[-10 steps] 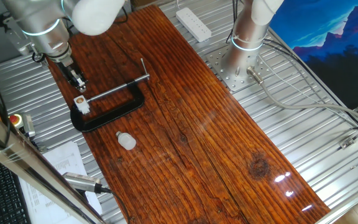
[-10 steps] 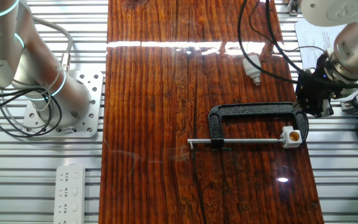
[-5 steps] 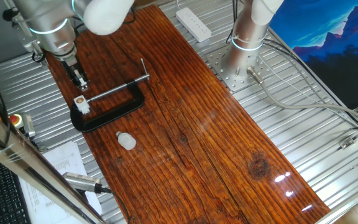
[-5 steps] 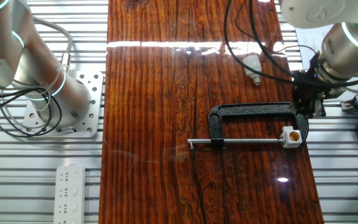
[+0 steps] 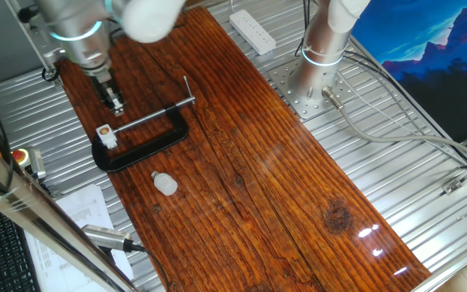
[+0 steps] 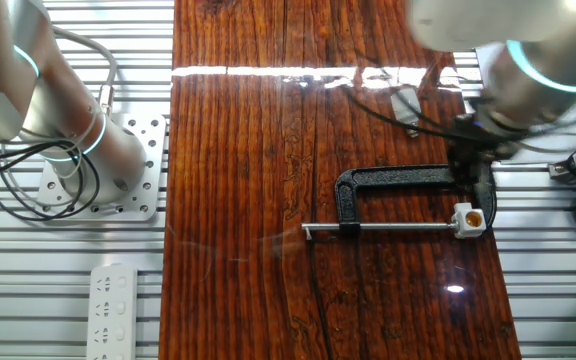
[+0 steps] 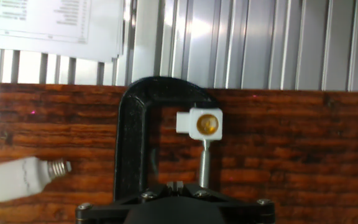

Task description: Take out the light bulb by rotating it

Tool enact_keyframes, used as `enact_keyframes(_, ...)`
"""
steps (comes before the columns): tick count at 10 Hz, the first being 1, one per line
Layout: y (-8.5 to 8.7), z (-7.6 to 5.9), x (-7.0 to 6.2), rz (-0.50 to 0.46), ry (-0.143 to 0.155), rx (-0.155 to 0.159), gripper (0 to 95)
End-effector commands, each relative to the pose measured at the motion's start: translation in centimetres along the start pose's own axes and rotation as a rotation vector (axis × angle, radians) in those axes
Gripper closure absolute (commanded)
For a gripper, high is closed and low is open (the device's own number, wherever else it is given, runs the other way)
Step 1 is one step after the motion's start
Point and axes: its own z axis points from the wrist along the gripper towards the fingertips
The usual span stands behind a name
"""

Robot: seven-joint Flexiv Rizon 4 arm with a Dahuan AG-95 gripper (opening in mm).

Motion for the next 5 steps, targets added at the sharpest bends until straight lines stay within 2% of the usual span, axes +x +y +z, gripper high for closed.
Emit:
enact_keyframes(1, 0.65, 0.57, 0.46, 0.0, 0.012, 0.004, 95.0)
enact_keyframes(5, 0.7, 0.85, 0.84, -0.004, 0.021, 0.006, 95.0)
